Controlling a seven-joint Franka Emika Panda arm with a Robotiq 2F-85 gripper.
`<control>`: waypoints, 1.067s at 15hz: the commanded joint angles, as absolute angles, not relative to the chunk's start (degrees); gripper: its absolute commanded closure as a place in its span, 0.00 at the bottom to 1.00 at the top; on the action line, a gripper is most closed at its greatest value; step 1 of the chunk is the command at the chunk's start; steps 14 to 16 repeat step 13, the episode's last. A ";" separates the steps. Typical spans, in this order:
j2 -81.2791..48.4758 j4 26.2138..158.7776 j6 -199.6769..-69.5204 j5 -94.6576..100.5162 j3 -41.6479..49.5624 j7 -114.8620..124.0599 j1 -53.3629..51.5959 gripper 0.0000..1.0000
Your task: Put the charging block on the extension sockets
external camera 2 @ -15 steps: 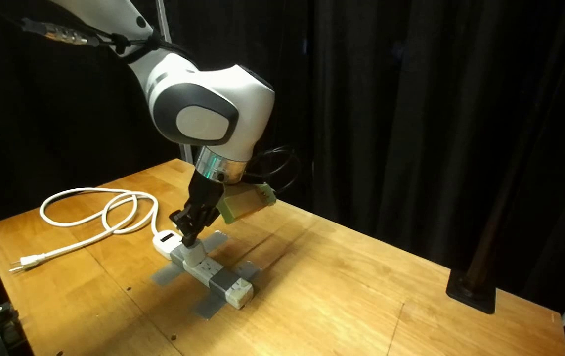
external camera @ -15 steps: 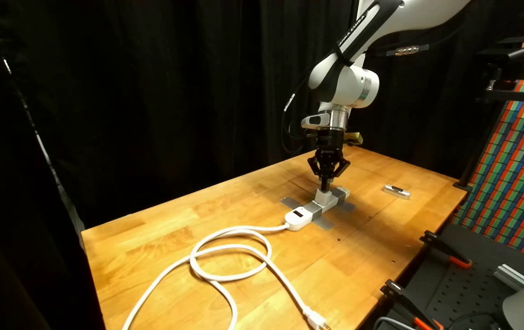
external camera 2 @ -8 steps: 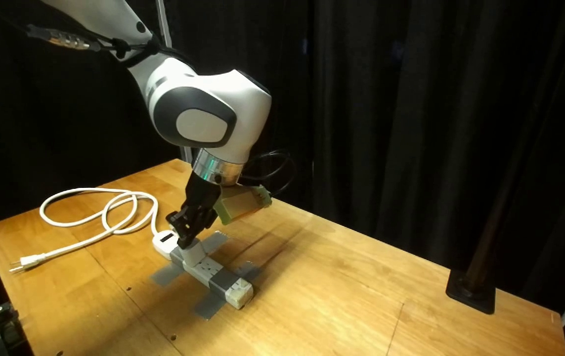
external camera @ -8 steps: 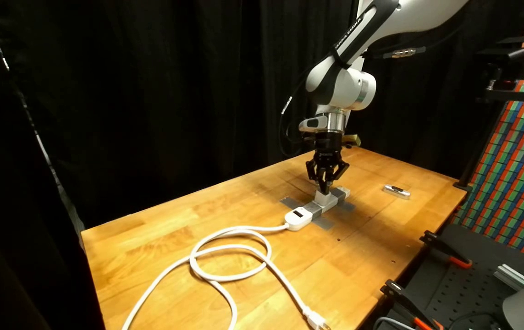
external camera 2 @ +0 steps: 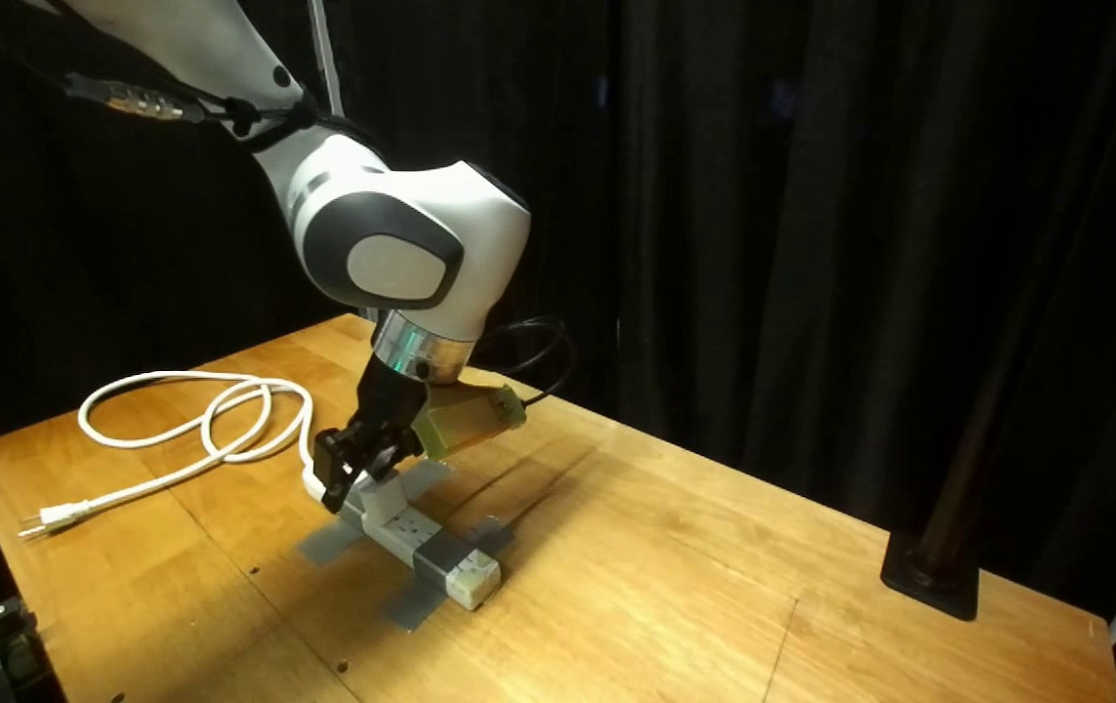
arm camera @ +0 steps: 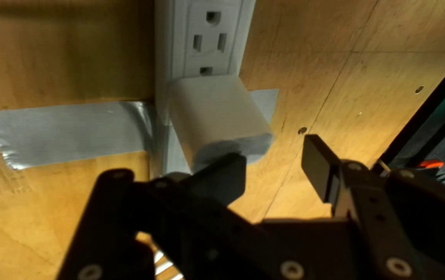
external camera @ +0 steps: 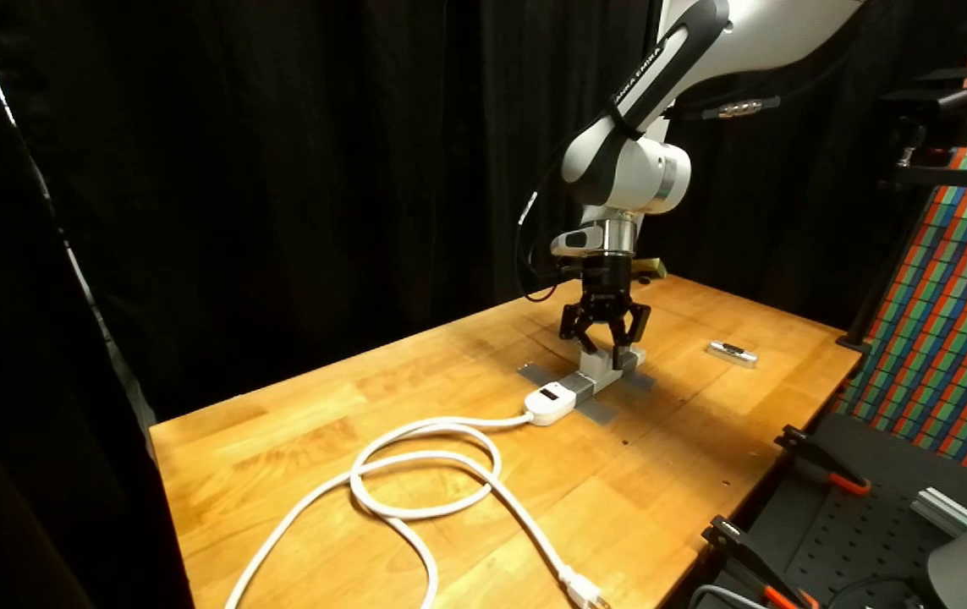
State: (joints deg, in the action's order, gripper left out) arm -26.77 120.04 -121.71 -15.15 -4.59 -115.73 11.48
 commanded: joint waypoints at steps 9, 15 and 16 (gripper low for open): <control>-11.31 120.28 -106.63 -15.20 -2.99 -112.98 9.23 0.00; -15.46 114.24 -93.09 -14.73 1.16 -113.24 11.03 0.00; -15.46 114.24 -93.09 -14.73 1.16 -113.24 11.03 0.00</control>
